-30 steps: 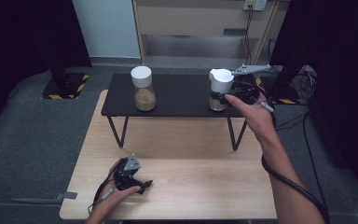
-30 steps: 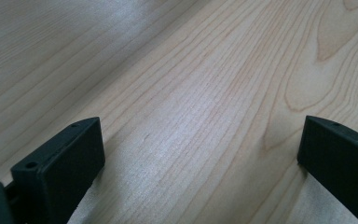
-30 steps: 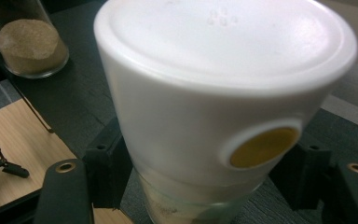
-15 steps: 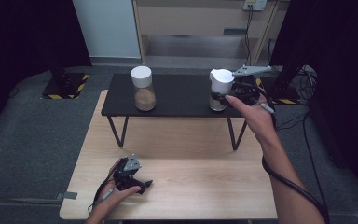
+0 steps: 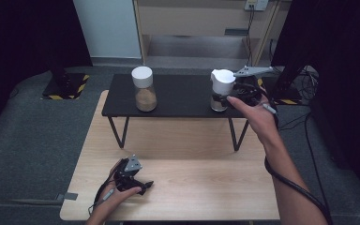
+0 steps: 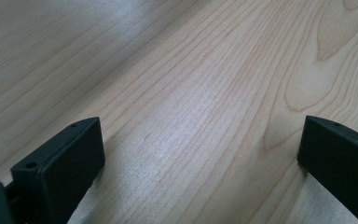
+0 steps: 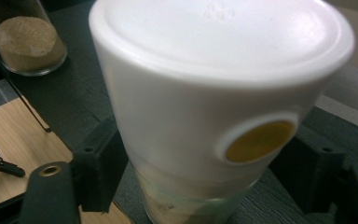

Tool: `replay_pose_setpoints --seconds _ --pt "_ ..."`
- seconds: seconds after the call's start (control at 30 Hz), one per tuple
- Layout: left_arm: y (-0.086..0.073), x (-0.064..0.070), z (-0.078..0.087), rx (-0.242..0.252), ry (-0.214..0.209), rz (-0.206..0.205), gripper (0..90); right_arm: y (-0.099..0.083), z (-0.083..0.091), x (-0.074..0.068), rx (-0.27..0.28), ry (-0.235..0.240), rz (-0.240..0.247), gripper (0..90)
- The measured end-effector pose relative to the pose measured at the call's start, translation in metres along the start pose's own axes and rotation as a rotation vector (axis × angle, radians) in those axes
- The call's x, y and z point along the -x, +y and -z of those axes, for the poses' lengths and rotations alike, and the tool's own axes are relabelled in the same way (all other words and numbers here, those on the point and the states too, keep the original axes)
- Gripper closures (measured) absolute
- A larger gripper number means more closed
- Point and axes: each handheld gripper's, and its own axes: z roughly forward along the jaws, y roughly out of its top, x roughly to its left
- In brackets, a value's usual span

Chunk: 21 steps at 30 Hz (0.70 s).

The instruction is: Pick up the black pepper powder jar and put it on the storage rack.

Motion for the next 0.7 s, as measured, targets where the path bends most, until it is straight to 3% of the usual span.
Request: replay_pose_setpoints --seconds 0.27,0.7 --pt "0.000 0.000 0.000 -0.001 0.000 0.001 0.0 -0.009 0.008 -0.004 0.007 -0.007 0.022 7.3" --pt "0.000 0.001 0.000 0.001 0.002 0.003 0.0 -0.033 0.040 -0.019 0.026 -0.008 0.051 3.3"
